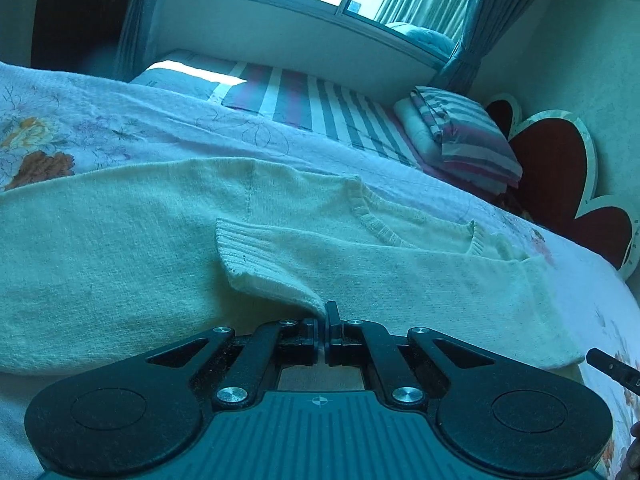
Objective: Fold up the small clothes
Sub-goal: 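Fold the held sleeve over the sweater body and open the left tool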
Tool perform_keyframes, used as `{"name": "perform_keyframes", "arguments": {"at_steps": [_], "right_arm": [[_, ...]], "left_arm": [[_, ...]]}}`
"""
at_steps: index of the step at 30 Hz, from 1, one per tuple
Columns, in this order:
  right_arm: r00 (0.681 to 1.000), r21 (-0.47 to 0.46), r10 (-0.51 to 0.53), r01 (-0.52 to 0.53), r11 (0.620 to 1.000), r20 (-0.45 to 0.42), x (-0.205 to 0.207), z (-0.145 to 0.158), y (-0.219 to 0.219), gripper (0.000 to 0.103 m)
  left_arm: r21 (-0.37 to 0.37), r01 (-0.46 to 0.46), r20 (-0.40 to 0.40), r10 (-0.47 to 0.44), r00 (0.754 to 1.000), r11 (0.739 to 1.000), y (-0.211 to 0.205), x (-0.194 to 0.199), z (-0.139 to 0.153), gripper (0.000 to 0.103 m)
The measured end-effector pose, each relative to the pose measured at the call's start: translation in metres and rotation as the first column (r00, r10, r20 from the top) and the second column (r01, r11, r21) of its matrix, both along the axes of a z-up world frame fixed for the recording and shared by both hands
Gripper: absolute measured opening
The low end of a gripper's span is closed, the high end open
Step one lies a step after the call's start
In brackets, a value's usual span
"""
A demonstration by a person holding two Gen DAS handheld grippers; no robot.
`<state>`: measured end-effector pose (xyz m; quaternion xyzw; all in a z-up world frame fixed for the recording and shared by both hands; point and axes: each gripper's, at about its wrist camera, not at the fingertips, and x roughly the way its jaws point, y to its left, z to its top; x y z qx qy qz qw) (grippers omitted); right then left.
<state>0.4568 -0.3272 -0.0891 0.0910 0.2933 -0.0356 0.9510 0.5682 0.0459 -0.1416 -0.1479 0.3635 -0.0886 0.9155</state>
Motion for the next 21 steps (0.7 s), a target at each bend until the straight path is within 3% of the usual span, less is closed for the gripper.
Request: {"name": "perform_keyframes", "arguments": {"at_steps": [3,9,11,12,13,14,15,17,21], "right_arm": [[0.995,-0.024,-0.016,0.014,1.0,-0.094,0.014,-0.013,-0.001,0.022],[1.0,-0.015,0.006,-0.005,1.0,0.016,0.016,0.007,-0.004,0.027],[0.994,-0.04,0.034,-0.039,0.998,-0.103,0.038,-0.006,0.0,0.027],[0.993,-0.055,0.04,-0.047,0.997,-0.115,0.045,-0.009,0.0,0.027],[0.994,-0.058,0.035,-0.041,0.998,-0.104,0.048,-0.005,-0.002,0.029],[0.996,-0.053,0.029,-0.034,0.998,-0.086,0.05,0.0,-0.004,0.029],[0.998,-0.048,0.023,-0.025,0.999,-0.054,0.051,0.004,-0.006,0.031],[0.999,-0.056,0.012,-0.015,0.998,-0.038,0.059,0.007,-0.006,0.036],[0.999,-0.089,0.034,-0.036,0.995,-0.022,0.079,0.002,0.0,0.034]], "left_arm": [[0.0,-0.008,-0.011,0.008,1.0,1.0,0.0,0.003,-0.001,0.002],[0.043,0.005,-0.004,-0.005,1.0,0.999,-0.004,0.001,-0.002,0.002],[0.026,-0.018,-0.011,0.018,1.0,1.0,-0.003,0.002,-0.001,0.005],[0.019,-0.028,-0.007,0.028,1.0,0.999,-0.001,0.001,0.002,0.006],[0.021,-0.046,0.007,0.046,0.999,0.999,0.0,-0.003,0.005,0.019],[0.023,-0.072,0.019,0.071,0.997,0.997,0.003,-0.007,0.007,0.048],[0.02,-0.093,0.025,0.093,0.995,0.995,0.005,-0.01,0.008,0.058],[0.002,-0.103,-0.001,0.103,0.995,0.995,0.009,-0.008,0.001,0.059],[-0.004,-0.13,0.008,0.13,0.991,0.991,0.011,-0.008,-0.001,0.059]]}}
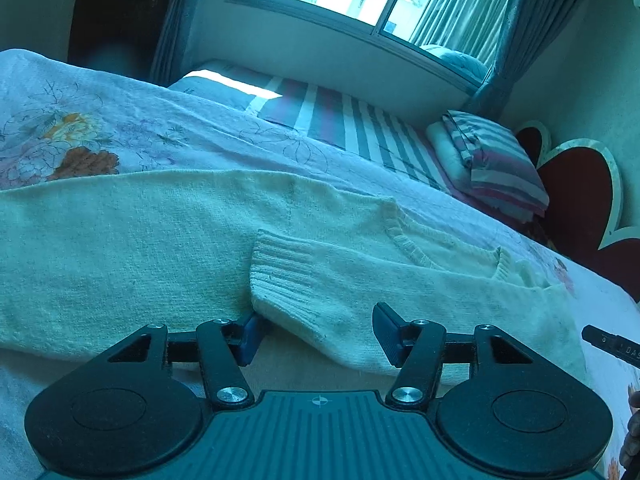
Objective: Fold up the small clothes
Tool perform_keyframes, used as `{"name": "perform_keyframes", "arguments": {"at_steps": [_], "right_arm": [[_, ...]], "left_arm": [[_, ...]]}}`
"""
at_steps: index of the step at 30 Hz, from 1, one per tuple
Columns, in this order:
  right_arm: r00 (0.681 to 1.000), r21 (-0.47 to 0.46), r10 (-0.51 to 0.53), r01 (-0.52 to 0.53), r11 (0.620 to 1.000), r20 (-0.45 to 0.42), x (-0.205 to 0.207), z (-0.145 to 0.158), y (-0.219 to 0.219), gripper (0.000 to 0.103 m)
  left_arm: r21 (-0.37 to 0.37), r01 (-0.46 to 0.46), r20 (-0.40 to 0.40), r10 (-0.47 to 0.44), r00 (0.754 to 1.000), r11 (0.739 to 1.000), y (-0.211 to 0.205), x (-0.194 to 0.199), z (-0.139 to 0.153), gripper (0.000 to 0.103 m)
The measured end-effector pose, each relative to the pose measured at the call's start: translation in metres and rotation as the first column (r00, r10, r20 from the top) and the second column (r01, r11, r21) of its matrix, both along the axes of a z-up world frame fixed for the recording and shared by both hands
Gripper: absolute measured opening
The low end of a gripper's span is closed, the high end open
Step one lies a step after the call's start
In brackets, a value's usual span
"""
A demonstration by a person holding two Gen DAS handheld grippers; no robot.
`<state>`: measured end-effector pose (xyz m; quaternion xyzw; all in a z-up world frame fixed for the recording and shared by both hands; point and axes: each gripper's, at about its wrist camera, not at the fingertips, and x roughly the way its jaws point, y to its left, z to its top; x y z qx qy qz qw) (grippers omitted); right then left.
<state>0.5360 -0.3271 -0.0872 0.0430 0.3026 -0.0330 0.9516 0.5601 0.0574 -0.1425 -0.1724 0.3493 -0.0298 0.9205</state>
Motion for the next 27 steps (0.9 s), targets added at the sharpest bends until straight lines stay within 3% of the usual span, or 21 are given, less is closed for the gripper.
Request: {"name": "perform_keyframes", "arguments": {"at_steps": [1,3,5,8,9,11,15,18,21,23,27], "right_arm": [[1.0,-0.007,-0.003,0.003,1.0,-0.009,0.007,-0.005,0.0,0.034],[0.997,-0.007,-0.008,0.007,1.0,-0.075,0.026,-0.021,-0.003,0.033],[0.997,-0.038,-0.014,0.011,0.999,-0.076,0.026,-0.016,-0.001,0.033],[0.999,0.006,-0.019,0.019,1.0,-0.047,0.003,-0.002,0.0,0.034],[0.999,0.012,-0.011,0.011,1.0,-0.034,-0.008,0.0,0.001,0.034],[1.0,0.004,0.003,-0.003,1.0,-0.025,-0.035,0.003,0.003,0.035],[1.0,0.007,-0.005,0.005,1.0,-0.028,-0.075,0.004,0.001,0.036],[0.999,0.008,-0.044,0.044,0.999,-0.025,-0.1,0.007,-0.003,0.037],[0.995,0.011,-0.091,0.092,0.996,-0.035,-0.116,0.009,-0.002,0.037],[0.992,0.022,-0.117,0.118,0.993,-0.043,-0.125,0.011,-0.002,0.037],[0.986,0.03,-0.156,0.158,0.987,-0.05,-0.14,0.016,0.011,0.037]], "left_arm": [[-0.003,-0.009,0.0,0.009,1.0,1.0,0.0,0.0,-0.001,0.059],[0.004,-0.041,-0.003,0.041,0.999,0.999,0.001,-0.003,-0.001,0.049],[-0.025,-0.078,-0.002,0.078,0.997,0.997,0.008,-0.01,0.001,0.049],[-0.028,-0.117,0.005,0.117,0.993,0.993,0.021,-0.03,0.005,0.049],[-0.035,-0.123,0.006,0.123,0.992,0.992,0.026,-0.04,0.005,0.051],[-0.039,-0.156,0.004,0.157,0.988,0.987,0.04,-0.063,0.004,0.067],[-0.064,-0.282,0.022,0.284,0.958,0.957,0.093,-0.12,-0.001,0.07],[-0.137,-0.426,0.014,0.432,0.902,0.894,0.151,-0.159,-0.01,0.07],[-0.24,-0.535,0.016,0.555,0.832,0.81,0.207,-0.188,-0.02,0.068],[-0.313,-0.575,0.011,0.608,0.794,0.756,0.238,-0.198,-0.026,0.053],[-0.418,-0.638,-0.021,0.695,0.719,0.647,0.282,-0.206,-0.038,0.049]]}}
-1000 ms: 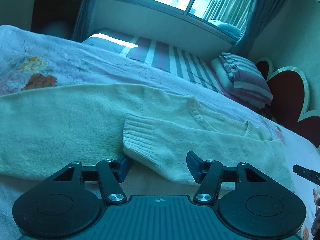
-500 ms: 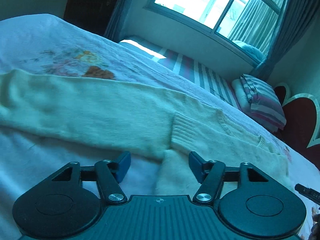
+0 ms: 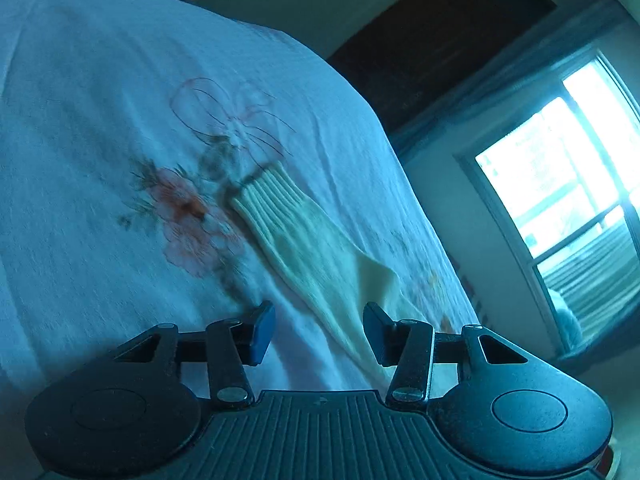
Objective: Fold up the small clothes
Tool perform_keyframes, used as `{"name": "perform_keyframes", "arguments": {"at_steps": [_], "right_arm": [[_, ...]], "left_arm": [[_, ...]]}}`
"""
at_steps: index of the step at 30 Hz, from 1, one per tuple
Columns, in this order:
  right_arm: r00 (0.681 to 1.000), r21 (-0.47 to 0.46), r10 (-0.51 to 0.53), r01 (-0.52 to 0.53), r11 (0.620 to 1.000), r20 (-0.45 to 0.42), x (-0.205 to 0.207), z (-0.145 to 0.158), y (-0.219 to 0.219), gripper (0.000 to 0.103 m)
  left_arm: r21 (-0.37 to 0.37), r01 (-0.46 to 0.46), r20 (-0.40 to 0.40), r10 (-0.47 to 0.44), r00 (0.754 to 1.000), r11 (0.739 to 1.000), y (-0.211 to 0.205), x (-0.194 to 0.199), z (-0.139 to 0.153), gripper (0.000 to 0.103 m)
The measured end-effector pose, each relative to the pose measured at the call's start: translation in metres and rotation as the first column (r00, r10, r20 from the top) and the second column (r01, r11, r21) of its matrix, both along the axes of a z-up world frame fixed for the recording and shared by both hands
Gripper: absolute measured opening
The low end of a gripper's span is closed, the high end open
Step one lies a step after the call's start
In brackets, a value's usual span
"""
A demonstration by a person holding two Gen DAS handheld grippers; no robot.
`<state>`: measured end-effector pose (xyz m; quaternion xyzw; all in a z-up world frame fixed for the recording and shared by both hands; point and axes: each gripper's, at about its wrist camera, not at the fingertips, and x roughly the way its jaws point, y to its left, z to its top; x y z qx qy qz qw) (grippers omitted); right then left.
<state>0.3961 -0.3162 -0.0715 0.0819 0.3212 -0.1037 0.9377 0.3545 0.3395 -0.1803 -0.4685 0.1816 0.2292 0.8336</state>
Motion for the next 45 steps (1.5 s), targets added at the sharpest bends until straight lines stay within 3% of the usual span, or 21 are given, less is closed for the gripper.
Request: {"name": "perform_keyframes", "arguments": {"at_steps": [3,9,11,12,13,15,17,19,22,26,30,36,40,43,45], "right_arm": [[1.0,0.048,-0.017,0.017,0.999,0.003,-0.01,0.003,0.012,0.038],[0.996,0.112,-0.093,0.092,0.989,0.005,-0.018,0.005,0.025,0.038],[0.991,0.135,-0.135,0.133,0.982,-0.001,-0.018,0.005,0.024,0.038],[0.989,0.143,-0.151,0.149,0.978,-0.001,-0.019,0.005,0.023,0.038],[0.987,0.145,-0.162,0.161,0.976,0.0,-0.019,0.006,0.023,0.038],[0.984,0.146,-0.18,0.178,0.973,0.002,-0.021,0.007,0.023,0.038],[0.982,0.152,-0.191,0.188,0.97,0.001,-0.022,0.008,0.022,0.038],[0.979,0.146,-0.203,0.201,0.969,0.005,-0.026,0.01,0.02,0.039],[0.977,0.137,-0.214,0.211,0.968,0.005,-0.032,0.01,0.016,0.039],[0.976,0.134,-0.219,0.217,0.967,0.003,-0.037,0.009,0.007,0.04],[0.977,0.139,-0.214,0.211,0.968,0.009,-0.039,0.011,-0.008,0.041],[0.973,0.163,-0.231,0.226,0.96,0.008,-0.038,0.005,-0.034,0.042],[0.976,0.164,-0.217,0.215,0.963,-0.005,-0.032,-0.001,-0.043,0.042],[0.978,0.165,-0.208,0.207,0.964,-0.012,-0.028,-0.004,-0.05,0.042],[0.979,0.156,-0.202,0.202,0.967,-0.017,-0.025,-0.006,-0.057,0.042]], "left_arm": [[-0.067,-0.018,0.027,0.019,0.999,0.998,0.021,0.007,-0.014,0.049],[-0.107,0.003,0.087,0.006,0.996,0.994,0.044,0.032,-0.028,0.048],[-0.11,0.015,0.088,-0.005,0.996,0.994,0.052,0.046,-0.032,0.04],[-0.115,0.018,0.083,-0.008,0.996,0.993,0.051,0.053,-0.033,0.027],[-0.123,0.017,0.071,-0.008,0.997,0.992,0.055,0.059,-0.038,0.007],[-0.144,0.017,0.094,-0.004,0.996,0.989,0.062,0.065,-0.048,0.005],[-0.116,0.003,0.103,0.009,0.995,0.993,0.064,0.067,-0.043,0.002],[-0.085,-0.014,0.164,0.028,0.986,0.996,0.062,0.064,-0.032,0.002],[0.014,0.035,0.17,-0.036,0.985,0.999,0.053,0.077,-0.007,0.002],[0.042,0.062,0.22,-0.07,0.973,0.997,0.042,0.105,0.019,0.002],[0.019,0.01,0.277,-0.015,0.961,1.0,0.052,0.127,0.048,0.002],[0.095,0.046,0.183,-0.063,0.981,0.994,0.055,0.112,0.061,0.002],[0.138,0.087,0.172,-0.11,0.979,0.987,0.031,0.092,0.068,0.002],[0.214,0.171,0.153,-0.206,0.967,0.962,-0.008,0.094,0.081,0.002],[0.29,0.248,0.123,-0.292,0.948,0.925,-0.045,0.109,0.094,0.002]]}}
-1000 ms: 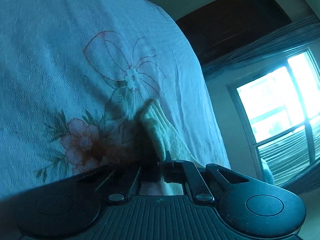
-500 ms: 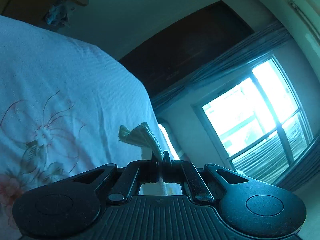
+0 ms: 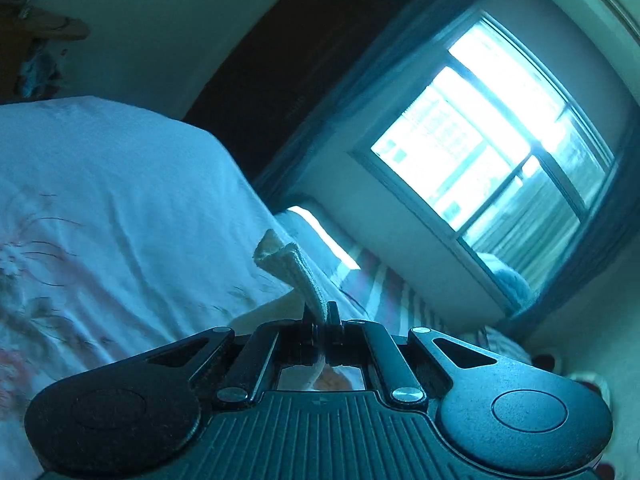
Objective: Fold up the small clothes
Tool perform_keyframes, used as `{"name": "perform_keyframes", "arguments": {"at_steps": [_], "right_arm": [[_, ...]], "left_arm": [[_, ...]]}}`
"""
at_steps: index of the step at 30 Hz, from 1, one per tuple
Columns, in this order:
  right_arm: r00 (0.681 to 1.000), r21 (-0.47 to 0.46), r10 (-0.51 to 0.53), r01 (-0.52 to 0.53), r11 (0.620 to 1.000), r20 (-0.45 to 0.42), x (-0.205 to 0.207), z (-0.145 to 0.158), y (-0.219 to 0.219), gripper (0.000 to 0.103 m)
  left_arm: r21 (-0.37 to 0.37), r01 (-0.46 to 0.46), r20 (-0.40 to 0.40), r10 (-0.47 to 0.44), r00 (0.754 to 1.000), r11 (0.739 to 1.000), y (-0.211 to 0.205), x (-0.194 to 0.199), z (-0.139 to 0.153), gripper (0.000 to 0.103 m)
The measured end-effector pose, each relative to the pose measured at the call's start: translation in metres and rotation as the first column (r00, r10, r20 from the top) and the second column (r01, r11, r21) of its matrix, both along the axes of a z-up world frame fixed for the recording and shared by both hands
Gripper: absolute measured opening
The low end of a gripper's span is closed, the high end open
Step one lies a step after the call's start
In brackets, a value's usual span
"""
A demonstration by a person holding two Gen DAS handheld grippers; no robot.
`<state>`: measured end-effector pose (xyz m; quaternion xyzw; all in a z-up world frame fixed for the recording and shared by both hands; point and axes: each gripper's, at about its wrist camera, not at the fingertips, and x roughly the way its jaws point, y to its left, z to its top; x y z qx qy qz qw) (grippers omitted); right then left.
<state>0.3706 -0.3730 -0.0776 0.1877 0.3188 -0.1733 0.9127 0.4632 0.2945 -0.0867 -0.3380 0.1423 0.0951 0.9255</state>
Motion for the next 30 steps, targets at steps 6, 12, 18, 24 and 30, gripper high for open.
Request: {"name": "perform_keyframes", "arguments": {"at_steps": [6,12,18,24,30], "right_arm": [[1.0,-0.014,-0.005,0.005,1.0,0.001,0.002,0.0,-0.025,0.043],[1.0,-0.031,-0.001,0.001,1.0,0.006,-0.003,-0.002,-0.045,0.043],[1.0,-0.039,-0.006,0.006,0.999,-0.009,-0.01,-0.005,-0.061,0.044],[0.999,-0.046,-0.029,0.028,0.999,-0.013,-0.017,-0.006,-0.073,0.044],[1.0,-0.041,-0.03,0.03,0.999,-0.002,-0.006,-0.005,-0.072,0.046]], "left_arm": [[0.154,0.184,-0.058,-0.177,0.982,0.971,-0.114,0.039,0.008,0.002],[0.249,0.37,-0.147,-0.343,0.928,0.895,-0.225,0.06,-0.001,0.002],[0.313,0.509,-0.219,-0.461,0.86,0.802,-0.325,0.067,-0.006,0.002],[0.331,0.542,-0.256,-0.479,0.839,0.772,-0.363,0.072,-0.021,0.002],[0.31,0.618,-0.277,-0.554,0.785,0.722,-0.383,0.076,-0.033,0.069]]}}
